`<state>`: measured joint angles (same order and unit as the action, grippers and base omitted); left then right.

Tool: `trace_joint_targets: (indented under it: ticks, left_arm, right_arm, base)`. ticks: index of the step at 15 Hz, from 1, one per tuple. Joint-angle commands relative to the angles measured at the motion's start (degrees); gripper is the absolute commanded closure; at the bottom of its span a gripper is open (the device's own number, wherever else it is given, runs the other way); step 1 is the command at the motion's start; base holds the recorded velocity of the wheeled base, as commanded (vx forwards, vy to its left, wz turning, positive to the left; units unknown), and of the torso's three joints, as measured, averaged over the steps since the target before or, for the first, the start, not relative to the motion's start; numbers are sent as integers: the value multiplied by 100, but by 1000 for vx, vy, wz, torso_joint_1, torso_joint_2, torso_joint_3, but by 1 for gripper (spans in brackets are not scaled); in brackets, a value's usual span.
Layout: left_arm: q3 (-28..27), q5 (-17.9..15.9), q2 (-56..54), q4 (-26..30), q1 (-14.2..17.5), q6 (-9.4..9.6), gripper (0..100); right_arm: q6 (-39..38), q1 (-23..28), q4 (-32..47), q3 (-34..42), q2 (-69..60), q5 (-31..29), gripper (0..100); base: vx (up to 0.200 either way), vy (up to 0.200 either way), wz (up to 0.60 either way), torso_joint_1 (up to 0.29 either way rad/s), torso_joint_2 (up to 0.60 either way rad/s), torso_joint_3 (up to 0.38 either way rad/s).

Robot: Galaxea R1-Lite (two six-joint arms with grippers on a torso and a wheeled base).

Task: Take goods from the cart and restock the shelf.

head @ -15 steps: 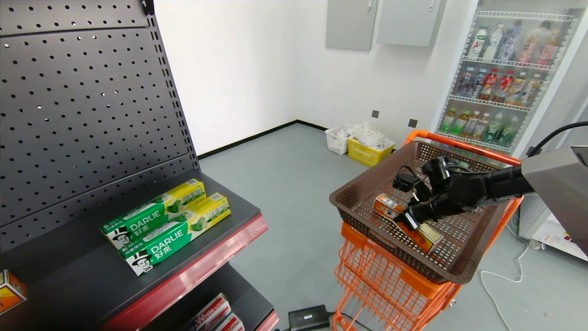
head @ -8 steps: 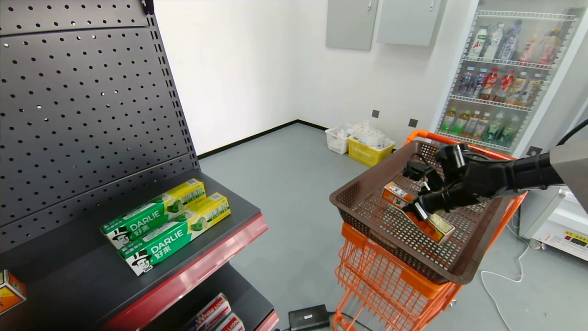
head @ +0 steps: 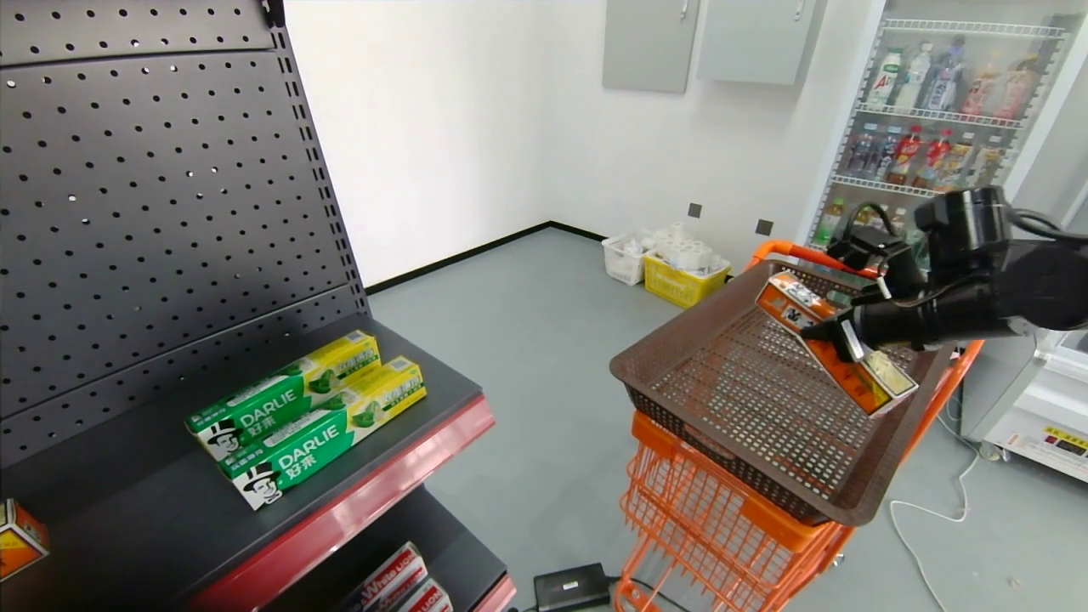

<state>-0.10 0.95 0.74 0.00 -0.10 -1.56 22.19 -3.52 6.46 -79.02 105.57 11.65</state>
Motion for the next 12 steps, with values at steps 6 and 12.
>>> trace_joint_targets:
  ticks: [6,12]
  left_arm:
    - [1,2,5,0,1,-11,0]
    - [1,2,5,0,1,-2,0]
  right_arm:
    - [-1841,-289,-558,2971,-4589,-32,100]
    - [-1885,-210,-1253,4835,-6857,-533,100]
  base:
    - [0,0,0,0,0,0]
    - [0,0,0,0,0,0]
